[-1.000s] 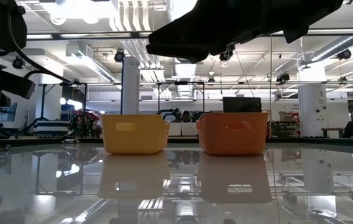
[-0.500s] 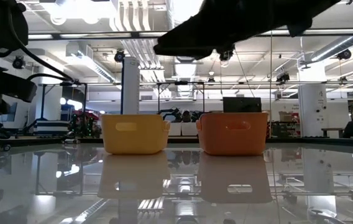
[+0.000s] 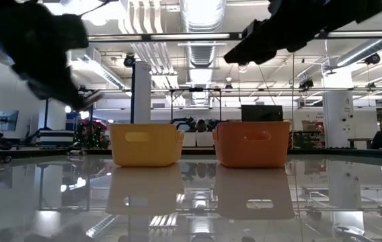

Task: Sort batteries
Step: Put the silver battery into the orange bin

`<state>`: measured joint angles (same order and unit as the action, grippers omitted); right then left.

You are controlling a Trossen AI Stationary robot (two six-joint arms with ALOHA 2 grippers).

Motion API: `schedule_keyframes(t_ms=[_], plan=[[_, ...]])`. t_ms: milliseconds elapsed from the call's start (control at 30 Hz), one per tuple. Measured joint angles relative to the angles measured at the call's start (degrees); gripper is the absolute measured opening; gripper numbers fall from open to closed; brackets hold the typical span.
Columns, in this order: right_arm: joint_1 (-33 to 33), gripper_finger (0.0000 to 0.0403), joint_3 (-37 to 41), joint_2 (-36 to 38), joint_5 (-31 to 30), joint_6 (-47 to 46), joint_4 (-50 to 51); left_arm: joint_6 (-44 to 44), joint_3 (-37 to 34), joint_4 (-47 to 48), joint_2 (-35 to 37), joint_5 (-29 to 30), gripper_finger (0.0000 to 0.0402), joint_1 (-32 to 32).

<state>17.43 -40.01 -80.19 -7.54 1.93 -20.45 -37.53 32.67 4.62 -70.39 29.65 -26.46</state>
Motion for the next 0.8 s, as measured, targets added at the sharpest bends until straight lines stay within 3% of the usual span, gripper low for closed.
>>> schedule_keyframes(t_ms=[167,300,400,533,800], plan=[[1.9,0.0166,6.4,-3.8,0.0,0.3,-21.6,18.5,-0.5,-32.5,-10.0,5.8,0.0023,0.0],[3.2,0.0161,7.3,-8.0,0.1,6.4,-36.2,31.5,-0.7,-61.4,-21.2,5.5,0.0023,0.0],[2.7,0.0156,6.3,-10.3,-0.9,7.6,-40.5,37.3,0.4,-76.4,-29.8,4.8,0.0023,0.3],[2.0,0.0150,5.0,-10.7,-6.1,6.4,-40.9,41.5,3.6,-85.9,-37.5,4.8,0.0023,0.3],[1.9,0.0138,4.1,-9.3,-4.7,6.1,-41.2,45.7,8.9,-87.4,-42.0,4.9,0.0023,0.5]])
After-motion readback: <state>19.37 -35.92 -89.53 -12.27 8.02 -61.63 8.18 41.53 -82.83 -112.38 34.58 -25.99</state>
